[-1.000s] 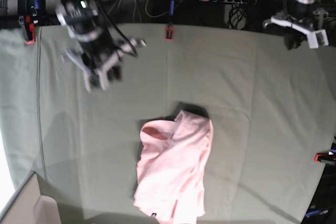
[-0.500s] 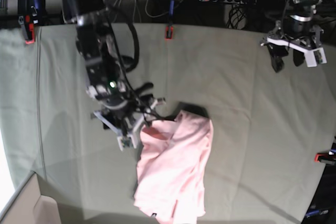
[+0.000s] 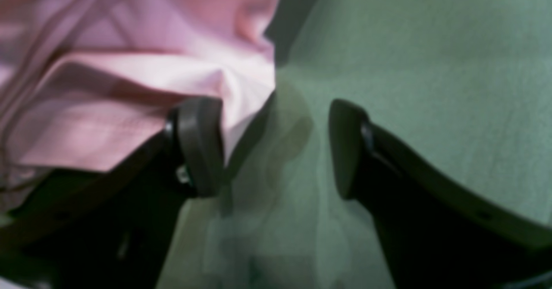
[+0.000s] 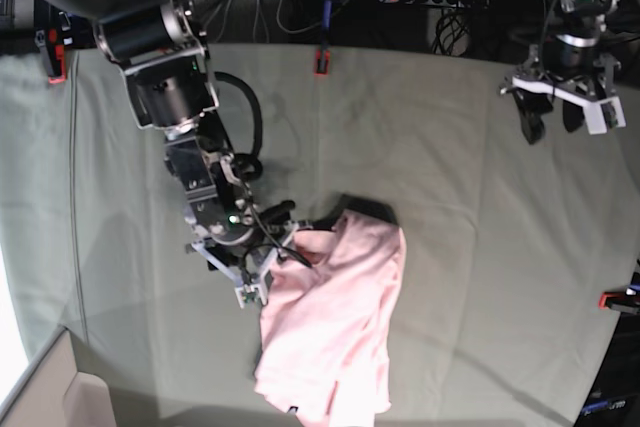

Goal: Layout the t-shirt on the table in an organized manner, then fold the t-shirt properly
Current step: 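Reach the right gripper down and grasp the pink t-shirt's edge, then drag the grasped shirt edge with the right gripper away from the pile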

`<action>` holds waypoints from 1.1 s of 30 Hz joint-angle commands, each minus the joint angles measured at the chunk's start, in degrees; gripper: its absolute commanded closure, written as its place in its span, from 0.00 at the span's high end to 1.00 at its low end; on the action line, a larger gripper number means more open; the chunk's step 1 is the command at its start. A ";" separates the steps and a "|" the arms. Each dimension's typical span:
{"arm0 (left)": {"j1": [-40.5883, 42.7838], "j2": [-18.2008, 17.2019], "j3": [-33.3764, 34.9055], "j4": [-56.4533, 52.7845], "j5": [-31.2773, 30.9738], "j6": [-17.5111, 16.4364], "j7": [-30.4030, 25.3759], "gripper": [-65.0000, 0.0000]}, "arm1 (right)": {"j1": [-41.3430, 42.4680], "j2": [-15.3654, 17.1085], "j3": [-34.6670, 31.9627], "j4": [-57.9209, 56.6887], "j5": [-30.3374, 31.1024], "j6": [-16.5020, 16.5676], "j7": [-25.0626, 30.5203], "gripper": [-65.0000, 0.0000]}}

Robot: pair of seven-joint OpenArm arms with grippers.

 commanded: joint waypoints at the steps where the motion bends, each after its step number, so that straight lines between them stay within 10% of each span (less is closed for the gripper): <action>1: -0.51 -0.41 -0.27 0.36 0.02 -0.12 -1.46 0.57 | 1.24 -0.20 0.13 0.84 -0.01 0.10 1.08 0.46; 5: -2.44 -0.32 0.17 -0.08 -0.07 -0.12 -1.46 0.57 | -2.19 -0.20 0.22 5.76 -0.01 0.10 -0.24 0.00; 19: -19.50 0.12 15.82 -8.43 0.11 0.32 -1.46 0.57 | -37.27 1.56 3.12 53.32 -0.19 0.10 -10.26 0.00; 33: -21.61 -2.17 23.21 -13.27 -0.42 0.41 -1.81 0.57 | -45.44 4.20 14.55 52.88 -0.10 0.10 -10.97 0.10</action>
